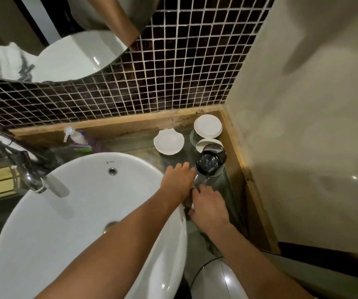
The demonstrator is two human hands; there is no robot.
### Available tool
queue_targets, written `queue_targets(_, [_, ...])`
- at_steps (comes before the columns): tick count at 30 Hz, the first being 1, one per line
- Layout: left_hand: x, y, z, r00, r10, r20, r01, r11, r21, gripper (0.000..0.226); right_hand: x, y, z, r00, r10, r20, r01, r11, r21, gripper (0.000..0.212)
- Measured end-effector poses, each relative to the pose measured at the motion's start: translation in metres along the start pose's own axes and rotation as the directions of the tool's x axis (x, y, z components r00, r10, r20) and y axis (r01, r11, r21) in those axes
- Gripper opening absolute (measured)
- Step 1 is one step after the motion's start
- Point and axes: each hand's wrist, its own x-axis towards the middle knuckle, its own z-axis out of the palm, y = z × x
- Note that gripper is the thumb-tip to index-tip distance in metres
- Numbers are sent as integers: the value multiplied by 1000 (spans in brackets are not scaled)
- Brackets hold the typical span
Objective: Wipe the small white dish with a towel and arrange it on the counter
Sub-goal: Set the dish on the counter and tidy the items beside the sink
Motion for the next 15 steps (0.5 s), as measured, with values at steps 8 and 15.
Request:
queue_targets(8, [-6,-22,-14,982,-103,-156,80,986,-144,48,5,-1,-10,1000,-12,-17,13,998,67,41])
queue_targets(15, [2,-68,-38,927,-254,-275,169,939,-299,37,25,-8,-26,993,-115,-8,115,992,53,39])
